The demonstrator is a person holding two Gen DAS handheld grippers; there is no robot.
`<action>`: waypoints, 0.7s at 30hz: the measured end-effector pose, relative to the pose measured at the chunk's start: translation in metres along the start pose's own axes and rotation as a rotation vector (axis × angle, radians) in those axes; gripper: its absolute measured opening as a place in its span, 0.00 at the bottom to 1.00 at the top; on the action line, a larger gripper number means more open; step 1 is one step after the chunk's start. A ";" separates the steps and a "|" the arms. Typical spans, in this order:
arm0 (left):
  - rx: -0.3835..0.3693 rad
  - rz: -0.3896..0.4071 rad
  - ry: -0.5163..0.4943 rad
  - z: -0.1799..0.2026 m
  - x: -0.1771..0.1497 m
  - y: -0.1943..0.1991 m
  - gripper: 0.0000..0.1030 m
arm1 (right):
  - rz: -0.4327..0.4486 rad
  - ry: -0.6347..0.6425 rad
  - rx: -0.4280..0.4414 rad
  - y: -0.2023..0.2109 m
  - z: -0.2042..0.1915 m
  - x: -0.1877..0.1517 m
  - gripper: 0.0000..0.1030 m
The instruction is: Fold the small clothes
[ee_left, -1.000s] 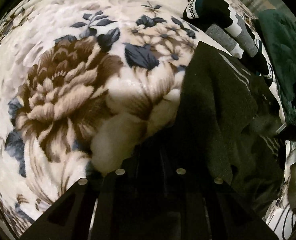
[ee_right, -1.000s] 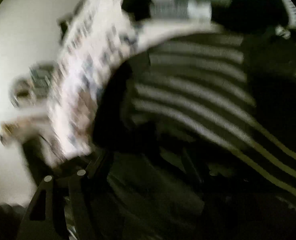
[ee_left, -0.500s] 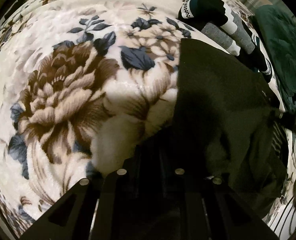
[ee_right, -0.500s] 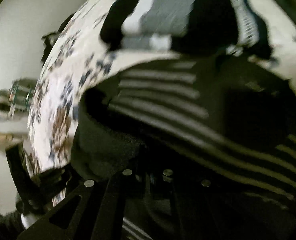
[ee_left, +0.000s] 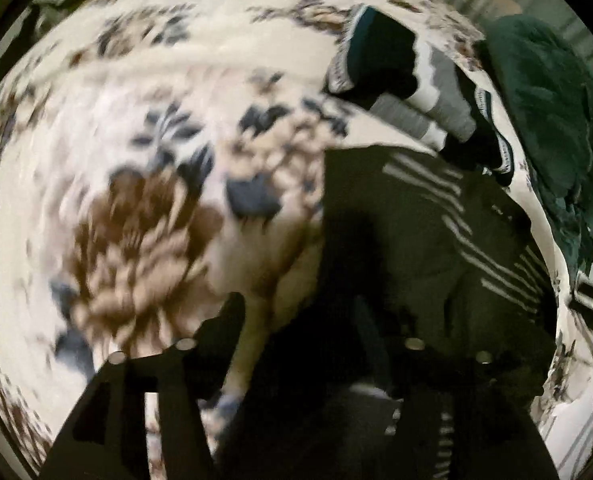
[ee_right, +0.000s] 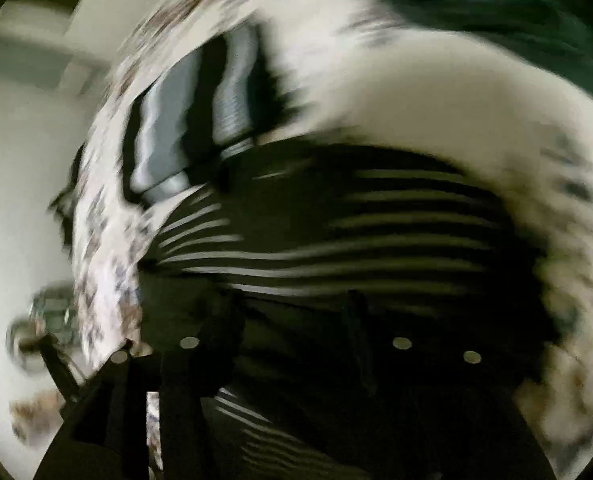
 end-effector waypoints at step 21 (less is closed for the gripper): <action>0.163 0.030 -0.151 0.045 0.005 -0.011 0.54 | -0.029 -0.061 -0.152 -0.013 0.088 -0.093 0.36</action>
Point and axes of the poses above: each gripper's, at about its wrist camera, not at the fingertips, and y roughly against the way its jaws point, z to its right, x to its top, the point moved 2 cm from there along -y, roughly the way its jaws point, and after that the axes turned 15 degrees about x, right-handed, at the moved point
